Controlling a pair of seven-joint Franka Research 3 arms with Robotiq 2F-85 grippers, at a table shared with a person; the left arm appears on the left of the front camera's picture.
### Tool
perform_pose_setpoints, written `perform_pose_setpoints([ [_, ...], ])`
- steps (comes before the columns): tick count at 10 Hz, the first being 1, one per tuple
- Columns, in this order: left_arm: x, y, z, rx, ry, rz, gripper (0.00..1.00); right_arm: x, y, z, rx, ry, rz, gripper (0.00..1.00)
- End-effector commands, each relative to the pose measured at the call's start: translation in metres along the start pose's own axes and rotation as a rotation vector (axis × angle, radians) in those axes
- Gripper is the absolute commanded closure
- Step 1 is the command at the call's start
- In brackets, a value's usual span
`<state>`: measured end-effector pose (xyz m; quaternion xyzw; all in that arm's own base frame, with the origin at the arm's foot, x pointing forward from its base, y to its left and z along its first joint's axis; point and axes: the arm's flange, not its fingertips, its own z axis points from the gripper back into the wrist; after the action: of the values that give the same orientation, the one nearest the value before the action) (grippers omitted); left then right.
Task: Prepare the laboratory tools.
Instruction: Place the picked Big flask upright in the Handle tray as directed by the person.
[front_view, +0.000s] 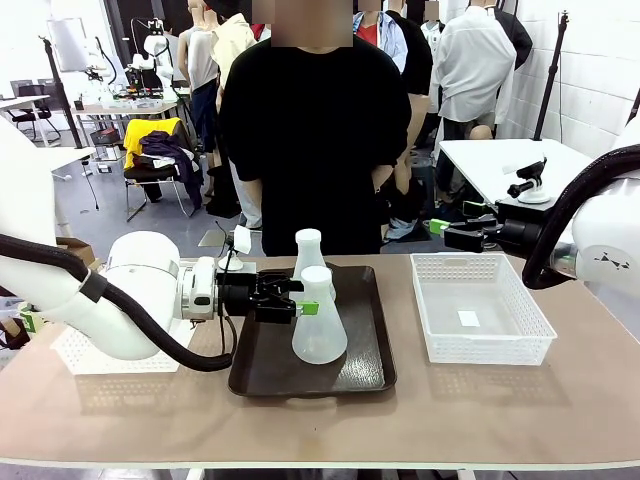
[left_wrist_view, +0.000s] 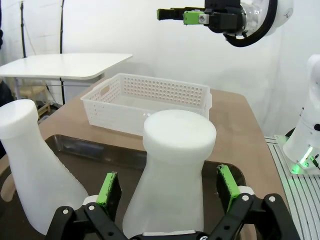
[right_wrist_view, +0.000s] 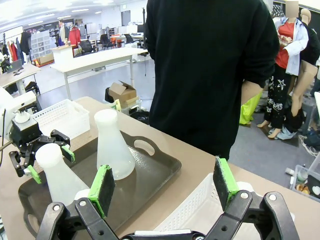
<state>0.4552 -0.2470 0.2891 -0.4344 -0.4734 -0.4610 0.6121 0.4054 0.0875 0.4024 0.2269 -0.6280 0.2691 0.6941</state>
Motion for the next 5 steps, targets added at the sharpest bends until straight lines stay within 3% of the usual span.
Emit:
perform_pose_setpoints([
  [1, -0.0003, -0.0013, -0.0007, -0.003, -0.002, -0.02, 0.0, -0.0013, 0.0015, 0.0025, -0.001, 0.011, -0.008, 0.0],
  [5, -0.0003, -0.0013, -0.0007, -0.003, -0.002, -0.02, 0.0, -0.0013, 0.0015, 0.0025, -0.001, 0.011, -0.008, 0.0],
])
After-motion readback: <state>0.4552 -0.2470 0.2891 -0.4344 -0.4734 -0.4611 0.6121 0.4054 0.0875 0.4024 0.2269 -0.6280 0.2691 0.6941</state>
